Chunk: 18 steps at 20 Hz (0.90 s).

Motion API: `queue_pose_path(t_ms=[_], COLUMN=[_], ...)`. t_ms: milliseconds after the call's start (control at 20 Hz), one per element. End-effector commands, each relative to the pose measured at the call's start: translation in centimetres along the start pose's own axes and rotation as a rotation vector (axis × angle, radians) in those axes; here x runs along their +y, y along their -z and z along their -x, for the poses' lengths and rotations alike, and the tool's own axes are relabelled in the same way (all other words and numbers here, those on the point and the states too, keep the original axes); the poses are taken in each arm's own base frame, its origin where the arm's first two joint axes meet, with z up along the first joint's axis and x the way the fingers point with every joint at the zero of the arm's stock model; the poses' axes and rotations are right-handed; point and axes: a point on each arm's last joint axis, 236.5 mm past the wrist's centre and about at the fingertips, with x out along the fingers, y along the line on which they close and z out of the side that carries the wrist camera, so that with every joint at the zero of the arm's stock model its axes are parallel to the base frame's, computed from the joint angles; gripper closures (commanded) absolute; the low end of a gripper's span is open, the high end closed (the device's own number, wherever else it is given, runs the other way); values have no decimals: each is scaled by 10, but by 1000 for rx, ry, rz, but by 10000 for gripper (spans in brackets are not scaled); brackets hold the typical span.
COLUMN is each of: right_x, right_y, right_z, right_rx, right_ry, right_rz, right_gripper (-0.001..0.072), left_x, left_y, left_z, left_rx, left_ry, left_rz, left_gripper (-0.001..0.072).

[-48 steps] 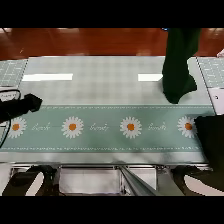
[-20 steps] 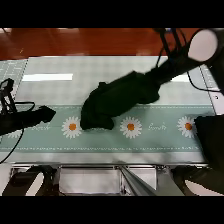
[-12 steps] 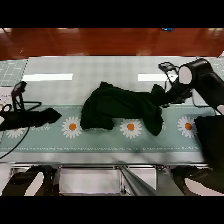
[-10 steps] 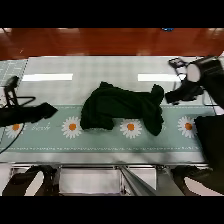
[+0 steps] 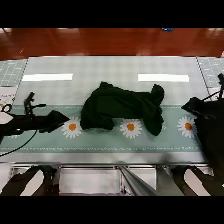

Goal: Fold the shirts.

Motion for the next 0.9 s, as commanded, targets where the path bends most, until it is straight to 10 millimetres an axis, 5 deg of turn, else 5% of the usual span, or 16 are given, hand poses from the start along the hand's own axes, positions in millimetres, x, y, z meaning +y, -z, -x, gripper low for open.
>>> queue_pose_path(t_ms=[0, 450, 500, 550, 700, 850], right_x=[18, 25, 23, 17, -4, 15], right_y=[23, 30, 30, 32, 50, 51], right_z=[-20, -23, -23, -24, -35, -51], right_rx=[23, 46, 48, 54, 146, 187], right_ry=[-112, -112, -103, -80, -10, -120], right_rz=[2, 42, 44, 41, 1, -40], right_gripper=[305, 304, 305, 304, 304, 305], left_x=[-3, -39, -41, -43, -53, -55], left_y=[-4, -13, -11, -11, -17, -20], left_z=[-41, -106, -109, -110, -108, -108], left_rx=[8, 168, 204, 224, 224, 219], left_ry=[35, 24, 29, 39, 61, 64], left_rz=[70, 9, 9, -23, -88, -92], left_gripper=[201, 226, 508, 690, 689, 688])
